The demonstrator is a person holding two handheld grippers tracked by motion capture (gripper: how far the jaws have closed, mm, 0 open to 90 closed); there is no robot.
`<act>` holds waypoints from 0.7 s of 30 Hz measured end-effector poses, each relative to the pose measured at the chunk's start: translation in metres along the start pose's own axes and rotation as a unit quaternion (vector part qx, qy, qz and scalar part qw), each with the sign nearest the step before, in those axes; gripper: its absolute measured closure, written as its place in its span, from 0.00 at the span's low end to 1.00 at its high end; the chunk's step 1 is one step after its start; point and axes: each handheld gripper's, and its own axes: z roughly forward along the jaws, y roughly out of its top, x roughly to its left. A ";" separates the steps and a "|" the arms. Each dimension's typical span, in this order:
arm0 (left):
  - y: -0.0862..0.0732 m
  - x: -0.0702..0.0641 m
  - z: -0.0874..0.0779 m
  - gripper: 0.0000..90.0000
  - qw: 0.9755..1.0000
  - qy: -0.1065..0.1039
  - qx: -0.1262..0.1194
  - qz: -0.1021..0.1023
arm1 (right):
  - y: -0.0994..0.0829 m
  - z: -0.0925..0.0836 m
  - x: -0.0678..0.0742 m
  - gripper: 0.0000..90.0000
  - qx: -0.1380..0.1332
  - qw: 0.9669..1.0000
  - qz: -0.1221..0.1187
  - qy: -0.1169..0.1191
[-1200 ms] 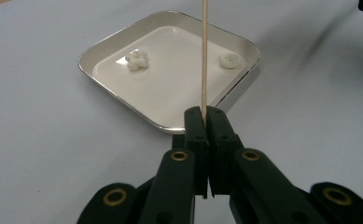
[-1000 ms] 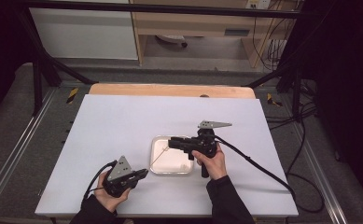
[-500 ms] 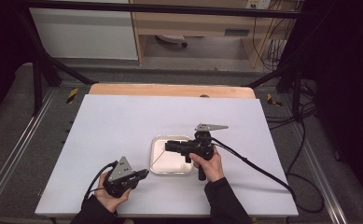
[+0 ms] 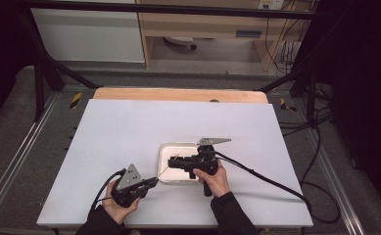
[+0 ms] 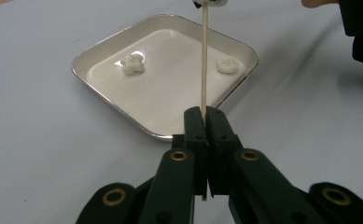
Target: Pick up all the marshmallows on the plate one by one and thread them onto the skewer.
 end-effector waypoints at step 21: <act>0.003 -0.005 0.014 0.98 1.000 0.003 0.004 -0.011 | -0.016 0.011 0.000 0.80 0.023 1.000 -0.009 -0.011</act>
